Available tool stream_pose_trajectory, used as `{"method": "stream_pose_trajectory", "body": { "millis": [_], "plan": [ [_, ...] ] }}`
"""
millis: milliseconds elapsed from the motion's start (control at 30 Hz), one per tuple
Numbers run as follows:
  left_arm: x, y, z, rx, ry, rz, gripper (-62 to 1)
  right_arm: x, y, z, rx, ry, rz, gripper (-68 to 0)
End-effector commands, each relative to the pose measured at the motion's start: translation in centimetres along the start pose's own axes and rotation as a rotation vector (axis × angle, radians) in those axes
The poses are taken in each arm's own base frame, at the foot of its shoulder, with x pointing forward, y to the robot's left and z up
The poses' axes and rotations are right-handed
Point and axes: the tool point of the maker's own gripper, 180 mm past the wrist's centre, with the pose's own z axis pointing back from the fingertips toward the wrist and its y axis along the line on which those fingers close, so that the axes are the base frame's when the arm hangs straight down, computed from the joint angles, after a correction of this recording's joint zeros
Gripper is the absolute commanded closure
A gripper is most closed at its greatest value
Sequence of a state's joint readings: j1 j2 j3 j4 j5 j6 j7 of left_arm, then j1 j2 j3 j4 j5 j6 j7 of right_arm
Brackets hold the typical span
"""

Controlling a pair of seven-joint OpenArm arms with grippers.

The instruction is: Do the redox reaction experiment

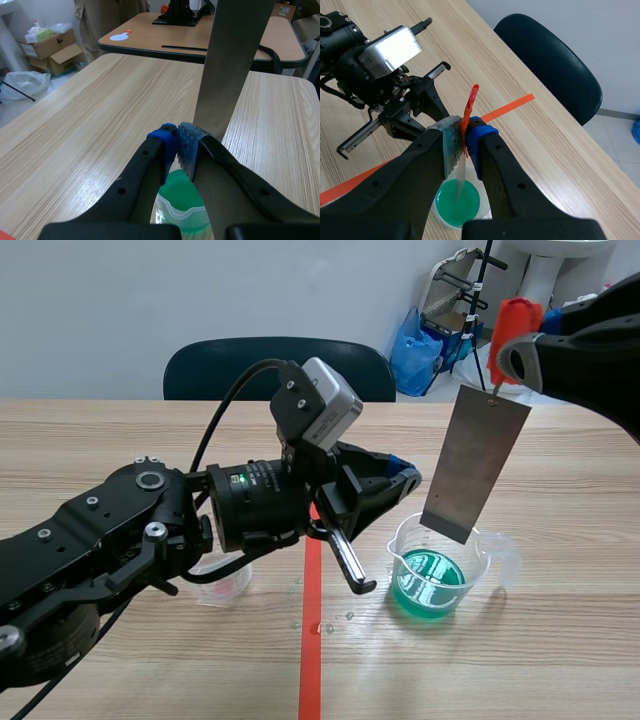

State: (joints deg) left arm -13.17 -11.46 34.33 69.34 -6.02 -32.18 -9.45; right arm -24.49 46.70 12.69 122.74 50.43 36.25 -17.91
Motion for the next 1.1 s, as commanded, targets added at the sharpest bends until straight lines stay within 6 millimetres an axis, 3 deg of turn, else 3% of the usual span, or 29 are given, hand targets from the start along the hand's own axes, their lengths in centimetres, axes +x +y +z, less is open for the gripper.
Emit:
{"method": "stream_pose_trajectory", "body": {
  "millis": [0, 333, 533, 767, 1067],
  "plan": [
    [0.9, 0.1, 0.0, -0.001, -0.03, -0.006, -4.0, 0.7, -0.2, 0.1, -0.001, -0.023, 0.009, -0.6],
    [0.8, 0.3, 0.0, 0.008, -0.023, -0.015, -4.0, 0.7, -0.2, 0.1, -0.001, -0.023, 0.009, -0.6],
    [-0.5, 2.8, 2.1, 0.089, 0.025, -0.057, -4.0, 0.7, -0.2, 0.1, -0.001, -0.023, 0.009, -0.6],
    [-2.0, 6.1, 9.4, 0.22, 0.07, -0.086, -4.0, 0.7, -0.2, 0.1, -0.001, -0.023, 0.009, -0.6],
    [-1.7, 4.7, 20.7, 0.352, 0.126, -0.099, -4.0, 0.7, -0.2, 0.1, -0.001, -0.023, 0.009, -0.6]
  ]
}}
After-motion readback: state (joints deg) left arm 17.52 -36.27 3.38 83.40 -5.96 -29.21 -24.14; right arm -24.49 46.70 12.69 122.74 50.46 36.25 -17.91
